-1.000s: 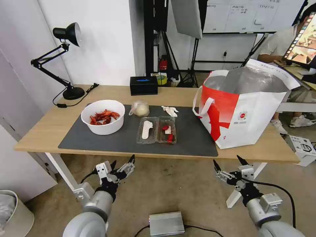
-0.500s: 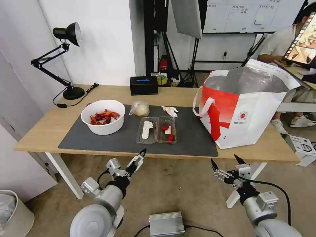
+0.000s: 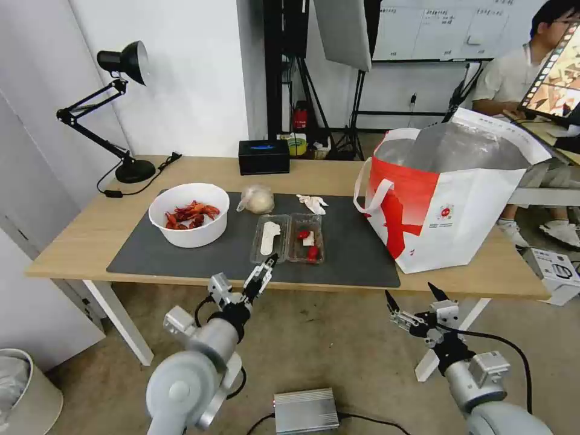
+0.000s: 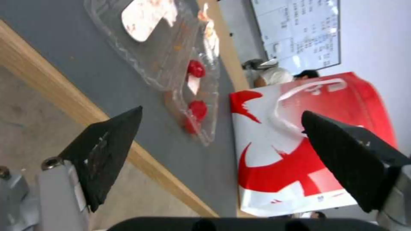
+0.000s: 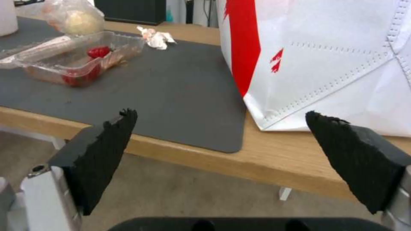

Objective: Pick up the trash from the table and place it into the takeout bag.

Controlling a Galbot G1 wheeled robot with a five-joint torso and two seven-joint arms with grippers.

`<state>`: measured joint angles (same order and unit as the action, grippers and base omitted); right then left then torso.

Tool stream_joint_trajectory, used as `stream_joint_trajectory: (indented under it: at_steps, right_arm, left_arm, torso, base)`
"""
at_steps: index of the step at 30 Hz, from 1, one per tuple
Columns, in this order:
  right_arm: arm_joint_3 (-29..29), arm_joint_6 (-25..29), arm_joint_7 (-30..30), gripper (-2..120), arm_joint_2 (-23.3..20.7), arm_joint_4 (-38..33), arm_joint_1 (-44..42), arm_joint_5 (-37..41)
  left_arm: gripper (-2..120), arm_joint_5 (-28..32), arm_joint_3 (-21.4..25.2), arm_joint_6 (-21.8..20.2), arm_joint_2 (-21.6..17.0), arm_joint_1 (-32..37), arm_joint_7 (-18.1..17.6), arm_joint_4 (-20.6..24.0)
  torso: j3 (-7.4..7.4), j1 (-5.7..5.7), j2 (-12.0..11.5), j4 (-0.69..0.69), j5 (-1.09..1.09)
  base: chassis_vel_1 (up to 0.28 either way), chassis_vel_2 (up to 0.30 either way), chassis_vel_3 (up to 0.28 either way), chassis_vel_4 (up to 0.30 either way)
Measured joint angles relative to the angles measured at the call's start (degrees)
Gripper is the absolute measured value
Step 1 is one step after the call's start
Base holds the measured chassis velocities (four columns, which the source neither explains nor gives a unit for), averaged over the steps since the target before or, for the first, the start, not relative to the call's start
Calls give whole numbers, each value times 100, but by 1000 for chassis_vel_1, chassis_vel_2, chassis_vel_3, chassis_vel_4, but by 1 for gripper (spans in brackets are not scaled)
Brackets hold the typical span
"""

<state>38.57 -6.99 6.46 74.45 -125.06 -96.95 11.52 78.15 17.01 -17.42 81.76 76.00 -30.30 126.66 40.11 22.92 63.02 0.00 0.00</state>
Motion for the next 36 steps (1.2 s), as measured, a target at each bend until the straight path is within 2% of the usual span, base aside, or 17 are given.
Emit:
stream_joint_trajectory:
  at_steps: [7, 18, 36]
  right_arm:
    - [18, -9, -7, 100, 11, -29, 2, -4]
    - [34, -11, -18, 100, 48, 0, -2, -13]
    - [53, -1, -31, 100, 76, 48, -1, -20]
  left_arm:
    - [100, 35, -222, 79, 62, -443, -357, -380]
    - [100, 68, -396, 216, 181, -854, -629, -805]
    - [100, 79, -498, 304, 309, -1182, -739, -1094]
  torso:
    - [0, 0, 0, 0, 0]
    - [0, 0, 0, 0, 0]
    - [0, 0, 1, 0, 0]
  base:
    - [0, 0, 0, 0]
    - [0, 0, 0, 0]
    - [0, 0, 0, 0]
